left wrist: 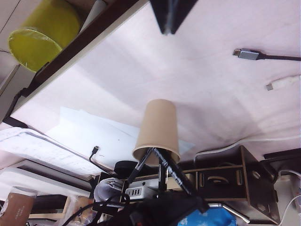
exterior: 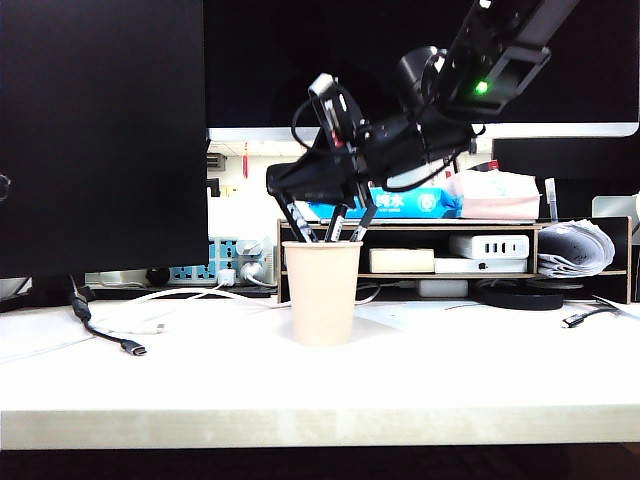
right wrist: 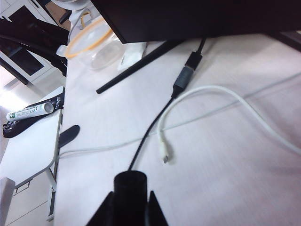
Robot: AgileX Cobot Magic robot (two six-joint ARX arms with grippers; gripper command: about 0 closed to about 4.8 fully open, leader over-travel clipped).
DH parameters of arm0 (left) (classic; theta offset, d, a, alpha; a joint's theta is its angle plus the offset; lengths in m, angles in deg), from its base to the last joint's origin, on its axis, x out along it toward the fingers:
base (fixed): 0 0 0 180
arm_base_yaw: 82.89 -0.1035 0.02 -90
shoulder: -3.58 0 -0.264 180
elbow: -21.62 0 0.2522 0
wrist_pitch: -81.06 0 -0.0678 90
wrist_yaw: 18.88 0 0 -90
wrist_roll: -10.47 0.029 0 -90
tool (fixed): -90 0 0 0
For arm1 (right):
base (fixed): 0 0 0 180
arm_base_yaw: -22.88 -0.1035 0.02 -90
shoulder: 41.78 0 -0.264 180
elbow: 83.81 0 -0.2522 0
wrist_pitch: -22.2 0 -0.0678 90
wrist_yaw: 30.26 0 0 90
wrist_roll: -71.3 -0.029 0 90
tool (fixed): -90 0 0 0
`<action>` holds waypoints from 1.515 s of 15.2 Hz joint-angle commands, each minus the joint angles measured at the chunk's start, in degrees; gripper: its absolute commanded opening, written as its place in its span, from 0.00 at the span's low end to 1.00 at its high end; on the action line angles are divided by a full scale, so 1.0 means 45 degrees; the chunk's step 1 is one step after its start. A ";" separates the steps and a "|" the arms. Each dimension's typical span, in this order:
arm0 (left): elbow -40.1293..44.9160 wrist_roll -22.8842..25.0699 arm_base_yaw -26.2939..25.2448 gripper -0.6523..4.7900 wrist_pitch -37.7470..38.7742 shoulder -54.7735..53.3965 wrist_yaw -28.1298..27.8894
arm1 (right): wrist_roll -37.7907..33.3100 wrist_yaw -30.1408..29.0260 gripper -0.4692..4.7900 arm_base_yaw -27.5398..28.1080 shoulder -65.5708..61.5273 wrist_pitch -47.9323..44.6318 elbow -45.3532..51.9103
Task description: Pick up the marker and insert it into the paper cup.
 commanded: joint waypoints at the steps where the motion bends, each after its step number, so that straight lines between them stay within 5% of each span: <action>1: 0.0005 0.0005 0.0010 0.11 0.0180 0.0000 0.0049 | 0.0126 0.0068 0.12 -0.0010 -0.0039 -0.0146 -0.0039; 5: 0.0005 0.0005 0.0010 0.11 0.0180 0.0000 0.0049 | 0.0121 0.0107 0.13 -0.0010 -0.0039 -0.0141 -0.0039; 7: 0.0005 0.0005 0.0010 0.11 0.0180 0.0000 0.0049 | 0.0126 0.0204 0.25 -0.0010 -0.0039 -0.0136 -0.0039; 11: 0.0005 0.0005 0.0010 0.11 0.0180 0.0000 0.0049 | 0.0121 0.0199 0.29 -0.0010 -0.0039 -0.0131 -0.0039; 23: 0.0005 0.0005 0.0010 0.11 0.0180 0.0000 0.0049 | 0.0053 0.0209 0.30 0.0345 0.1404 -0.0457 -0.0097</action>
